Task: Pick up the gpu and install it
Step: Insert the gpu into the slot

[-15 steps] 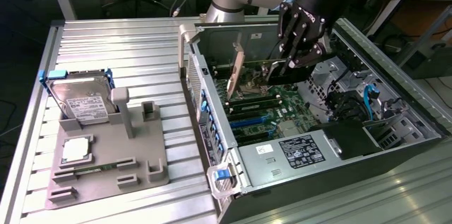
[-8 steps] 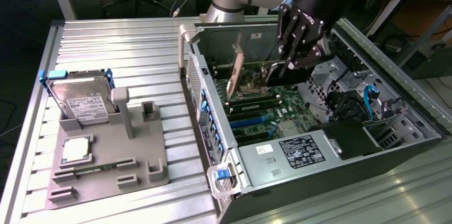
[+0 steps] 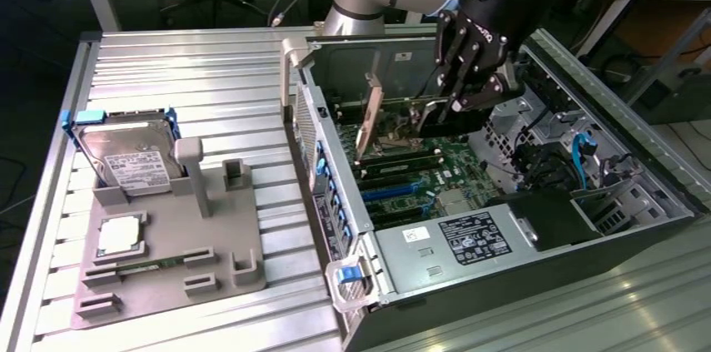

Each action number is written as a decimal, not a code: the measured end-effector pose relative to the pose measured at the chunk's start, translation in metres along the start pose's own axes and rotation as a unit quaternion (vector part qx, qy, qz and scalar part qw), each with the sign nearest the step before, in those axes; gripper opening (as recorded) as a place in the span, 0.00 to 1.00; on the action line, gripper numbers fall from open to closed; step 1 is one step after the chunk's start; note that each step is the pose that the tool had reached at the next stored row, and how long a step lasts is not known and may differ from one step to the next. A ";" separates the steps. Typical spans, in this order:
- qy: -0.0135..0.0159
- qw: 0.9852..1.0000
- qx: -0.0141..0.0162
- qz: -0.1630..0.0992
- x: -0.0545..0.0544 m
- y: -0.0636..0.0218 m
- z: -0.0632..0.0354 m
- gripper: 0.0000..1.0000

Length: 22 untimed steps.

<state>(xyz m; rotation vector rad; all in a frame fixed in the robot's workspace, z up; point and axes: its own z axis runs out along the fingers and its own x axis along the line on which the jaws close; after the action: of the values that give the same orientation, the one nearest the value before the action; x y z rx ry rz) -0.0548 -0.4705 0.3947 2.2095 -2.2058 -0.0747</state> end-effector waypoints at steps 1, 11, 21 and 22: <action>0.000 1.000 0.000 0.000 0.000 0.0000 0.0004 0.27; 0.000 1.000 0.000 0.000 0.000 -0.0002 0.0045 0.27; 0.000 1.000 0.000 0.000 0.000 -0.0004 0.0086 0.27; 0.000 1.000 0.000 0.000 0.000 -0.0004 0.0091 0.27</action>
<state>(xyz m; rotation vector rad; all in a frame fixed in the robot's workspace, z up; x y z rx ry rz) -0.0548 -0.4705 0.3856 2.2097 -2.2059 -0.0743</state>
